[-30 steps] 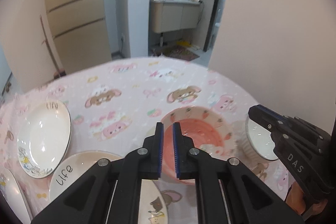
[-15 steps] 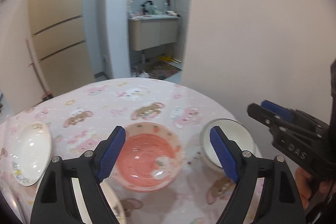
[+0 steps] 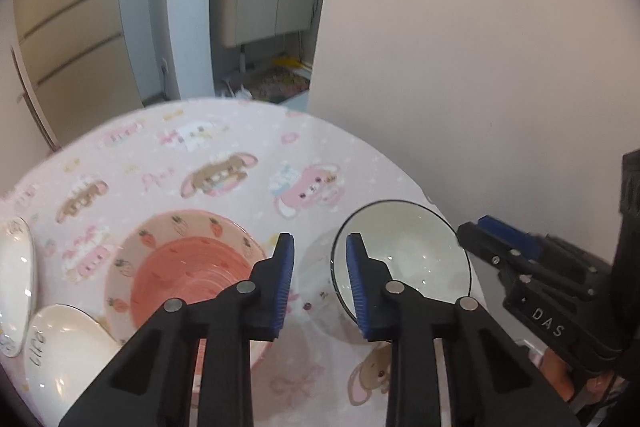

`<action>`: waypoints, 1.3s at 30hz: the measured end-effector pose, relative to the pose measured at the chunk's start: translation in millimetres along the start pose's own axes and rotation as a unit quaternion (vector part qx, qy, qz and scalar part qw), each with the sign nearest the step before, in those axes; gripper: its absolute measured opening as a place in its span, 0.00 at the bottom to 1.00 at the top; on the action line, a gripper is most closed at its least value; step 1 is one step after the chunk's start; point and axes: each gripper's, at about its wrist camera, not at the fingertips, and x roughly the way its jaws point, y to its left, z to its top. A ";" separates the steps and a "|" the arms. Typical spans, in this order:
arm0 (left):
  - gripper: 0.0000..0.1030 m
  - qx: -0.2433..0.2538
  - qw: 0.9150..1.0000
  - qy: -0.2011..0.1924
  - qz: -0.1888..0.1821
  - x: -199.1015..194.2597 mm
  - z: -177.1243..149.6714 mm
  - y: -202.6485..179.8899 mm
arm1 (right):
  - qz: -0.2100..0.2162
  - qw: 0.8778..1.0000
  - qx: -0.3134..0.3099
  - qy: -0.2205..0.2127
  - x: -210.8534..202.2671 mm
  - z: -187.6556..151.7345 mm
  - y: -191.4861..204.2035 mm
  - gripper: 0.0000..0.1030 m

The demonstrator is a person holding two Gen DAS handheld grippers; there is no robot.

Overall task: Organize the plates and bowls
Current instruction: 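Move both tools to the white bowl and grip its dark rim, then carry the white bowl with both tools and lower it onto the pink bowls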

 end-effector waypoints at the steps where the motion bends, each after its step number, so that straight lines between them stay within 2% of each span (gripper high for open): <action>1: 0.28 0.000 1.000 0.005 -0.003 3.1 0.2 0.4 | 0.002 1.000 0.005 0.005 3.2 -1.8 -2.4 0.25; 11: 0.26 0.007 0.998 0.053 -0.018 39.7 -0.6 -4.2 | -0.006 0.999 0.024 0.041 29.7 -12.6 -11.4 0.13; 12: 0.13 0.009 0.998 0.057 -0.018 43.0 -1.5 -5.6 | -0.006 0.999 0.023 0.046 32.7 -13.7 -11.0 0.11; 14: 0.08 0.013 0.998 0.061 -0.004 48.6 -3.4 -8.0 | -0.009 0.998 0.024 0.049 37.4 -15.0 -11.8 0.11; 18: 0.08 0.014 0.997 0.070 -0.005 55.4 -4.9 -8.4 | -0.005 0.998 0.027 0.049 40.3 -15.3 -13.1 0.11; 23: 0.08 0.036 0.997 0.067 0.012 58.5 -5.4 -15.1 | -0.015 0.999 0.020 0.046 43.6 -16.2 -9.5 0.11; 25: 0.08 0.043 0.997 0.068 0.017 60.1 -5.2 -17.6 | -0.009 0.998 0.023 0.058 50.6 -15.1 -10.7 0.12; 27: 0.08 0.043 0.996 0.071 0.016 61.2 -3.9 -17.4 | -0.001 0.996 0.028 0.085 62.3 -15.1 -12.8 0.12; 32: 0.08 0.039 0.997 0.067 0.001 57.3 -4.8 -14.2 | -0.001 0.995 0.045 0.085 60.2 -17.9 -14.0 0.12; 37: 0.08 0.034 0.998 0.059 0.002 46.9 -9.5 -14.3 | 0.040 0.993 0.045 0.104 58.7 -17.0 -18.7 0.11; 39: 0.08 0.033 0.998 0.057 0.001 42.7 -11.1 -15.5 | 0.030 0.994 0.040 0.092 53.1 -16.6 -15.0 0.11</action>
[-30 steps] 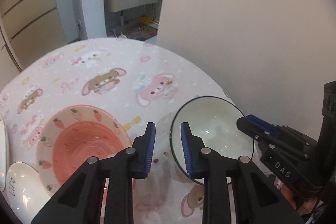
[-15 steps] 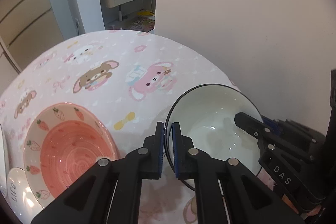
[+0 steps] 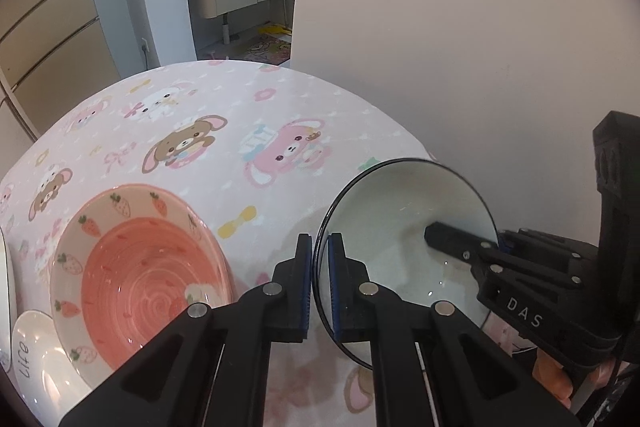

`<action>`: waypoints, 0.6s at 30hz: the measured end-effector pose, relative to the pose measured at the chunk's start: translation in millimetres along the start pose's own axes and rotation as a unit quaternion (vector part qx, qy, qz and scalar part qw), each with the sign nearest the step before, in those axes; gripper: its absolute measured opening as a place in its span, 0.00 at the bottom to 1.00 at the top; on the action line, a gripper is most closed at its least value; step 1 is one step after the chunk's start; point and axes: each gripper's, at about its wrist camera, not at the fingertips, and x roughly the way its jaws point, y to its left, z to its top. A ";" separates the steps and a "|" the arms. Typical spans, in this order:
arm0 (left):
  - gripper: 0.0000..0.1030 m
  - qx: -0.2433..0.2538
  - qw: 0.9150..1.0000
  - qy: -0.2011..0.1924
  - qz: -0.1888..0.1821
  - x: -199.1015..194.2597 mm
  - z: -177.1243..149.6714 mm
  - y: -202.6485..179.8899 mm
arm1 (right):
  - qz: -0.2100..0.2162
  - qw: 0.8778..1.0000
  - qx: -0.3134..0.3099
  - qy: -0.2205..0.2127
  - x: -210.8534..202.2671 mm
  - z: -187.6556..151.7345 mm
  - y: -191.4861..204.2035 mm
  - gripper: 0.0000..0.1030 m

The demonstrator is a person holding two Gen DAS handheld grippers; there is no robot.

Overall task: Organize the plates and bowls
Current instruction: 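Carry the white bowl with both tools and lower it onto the pink bowls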

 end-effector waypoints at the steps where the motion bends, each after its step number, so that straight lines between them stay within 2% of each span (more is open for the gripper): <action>1: 0.08 0.001 1.000 -0.004 0.003 -2.3 -0.6 -1.1 | -0.005 1.000 -0.005 -0.009 -4.0 -0.2 3.2 0.11; 4: 0.08 -0.006 1.000 -0.015 0.001 -11.9 -0.1 0.3 | -0.014 0.999 -0.020 -0.028 -13.6 -0.1 12.4 0.11; 9: 0.08 -0.010 0.999 -0.032 -0.002 -33.6 0.9 4.5 | 0.005 0.999 -0.023 -0.043 -28.7 2.5 20.2 0.10; 18: 0.08 -0.022 0.997 -0.073 0.034 -81.5 -0.7 29.4 | 0.022 0.996 -0.066 -0.064 -46.0 15.3 63.5 0.10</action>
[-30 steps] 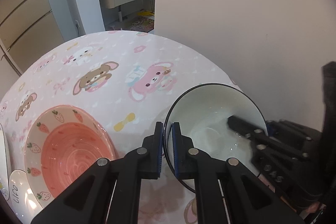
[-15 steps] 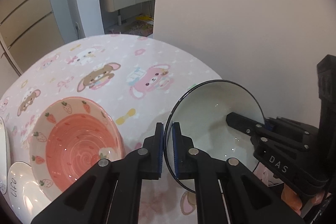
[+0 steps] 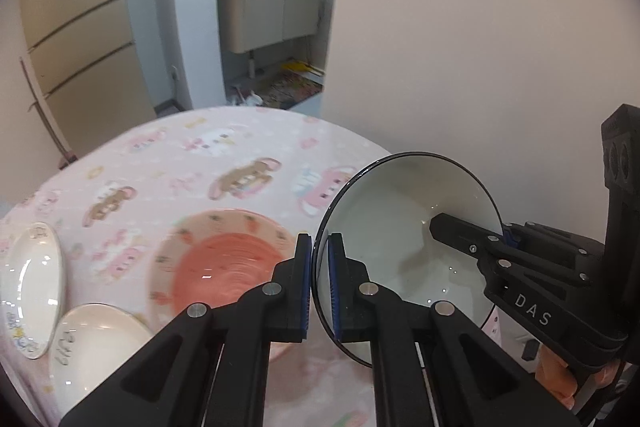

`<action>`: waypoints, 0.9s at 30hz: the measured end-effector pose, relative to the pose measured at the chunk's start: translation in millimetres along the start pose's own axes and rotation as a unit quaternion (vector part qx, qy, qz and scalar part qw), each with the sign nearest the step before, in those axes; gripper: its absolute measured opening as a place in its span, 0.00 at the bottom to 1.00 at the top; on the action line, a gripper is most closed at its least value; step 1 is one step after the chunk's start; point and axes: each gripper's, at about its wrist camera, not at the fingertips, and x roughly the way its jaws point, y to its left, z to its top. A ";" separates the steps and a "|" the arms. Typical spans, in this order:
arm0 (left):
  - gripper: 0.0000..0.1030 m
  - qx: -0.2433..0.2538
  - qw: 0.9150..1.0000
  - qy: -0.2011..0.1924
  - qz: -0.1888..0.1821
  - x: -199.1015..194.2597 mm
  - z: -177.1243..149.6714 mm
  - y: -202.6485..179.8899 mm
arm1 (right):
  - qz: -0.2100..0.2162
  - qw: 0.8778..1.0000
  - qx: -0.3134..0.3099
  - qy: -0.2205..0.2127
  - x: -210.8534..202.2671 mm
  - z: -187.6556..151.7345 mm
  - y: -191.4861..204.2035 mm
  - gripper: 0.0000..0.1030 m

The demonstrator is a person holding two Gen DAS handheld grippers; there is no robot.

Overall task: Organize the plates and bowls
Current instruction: 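Carry the white bowl with both tools and lower it onto the pink bowls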

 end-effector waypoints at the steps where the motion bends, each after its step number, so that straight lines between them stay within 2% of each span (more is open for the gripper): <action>1: 0.08 -0.004 1.000 -0.004 0.003 -5.5 1.0 5.8 | 0.002 1.000 -0.006 -0.003 -0.3 2.3 7.3 0.10; 7: 0.08 -0.026 0.999 -0.027 0.021 -34.9 1.6 36.4 | 0.017 0.999 -0.038 -0.015 -2.6 11.7 49.4 0.10; 14: 0.08 -0.042 0.998 -0.036 0.037 -52.6 -5.3 60.1 | 0.029 0.998 -0.063 -0.011 5.3 14.8 84.8 0.10; 27: 0.08 -0.062 0.996 -0.034 0.044 -58.5 -16.0 87.7 | 0.032 0.996 -0.082 0.001 18.1 9.9 110.1 0.11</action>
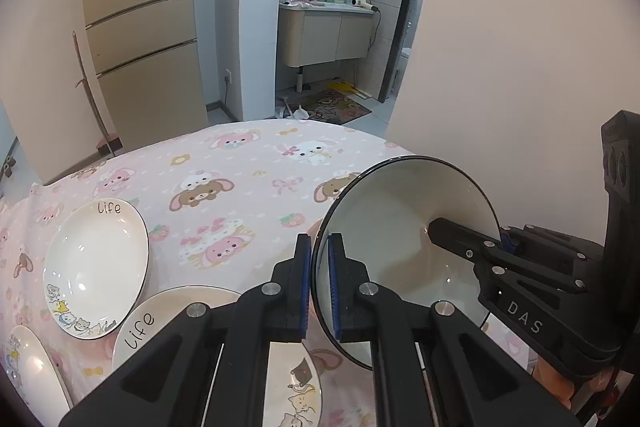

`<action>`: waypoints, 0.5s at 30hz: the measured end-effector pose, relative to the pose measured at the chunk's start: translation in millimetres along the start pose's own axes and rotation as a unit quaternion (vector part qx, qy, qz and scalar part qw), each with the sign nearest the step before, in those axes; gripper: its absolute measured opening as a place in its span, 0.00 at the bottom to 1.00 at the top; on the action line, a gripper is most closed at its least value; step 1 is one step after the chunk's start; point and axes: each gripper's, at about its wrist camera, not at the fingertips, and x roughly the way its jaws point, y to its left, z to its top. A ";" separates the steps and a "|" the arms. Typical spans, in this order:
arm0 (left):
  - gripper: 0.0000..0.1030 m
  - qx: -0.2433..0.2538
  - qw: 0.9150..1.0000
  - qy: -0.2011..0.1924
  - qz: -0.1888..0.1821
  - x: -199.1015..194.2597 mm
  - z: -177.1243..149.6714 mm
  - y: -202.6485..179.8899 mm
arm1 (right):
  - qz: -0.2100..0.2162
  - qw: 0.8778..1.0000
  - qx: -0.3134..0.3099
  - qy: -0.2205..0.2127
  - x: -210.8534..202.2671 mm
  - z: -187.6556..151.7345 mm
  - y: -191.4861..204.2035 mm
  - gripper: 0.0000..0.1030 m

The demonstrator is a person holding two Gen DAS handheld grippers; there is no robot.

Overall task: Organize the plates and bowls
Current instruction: 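Carry the white bowl with both tools and lower it onto the pink bowls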

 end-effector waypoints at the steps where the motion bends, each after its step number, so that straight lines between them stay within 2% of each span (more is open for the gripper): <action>1: 0.08 -0.002 1.000 0.001 0.000 1.5 -0.1 1.5 | 0.000 1.000 0.000 0.001 1.7 0.2 1.1 0.11; 15: 0.08 -0.009 0.999 0.034 0.003 34.4 -8.1 8.2 | -0.007 0.999 0.019 0.031 32.8 -6.9 -6.0 0.11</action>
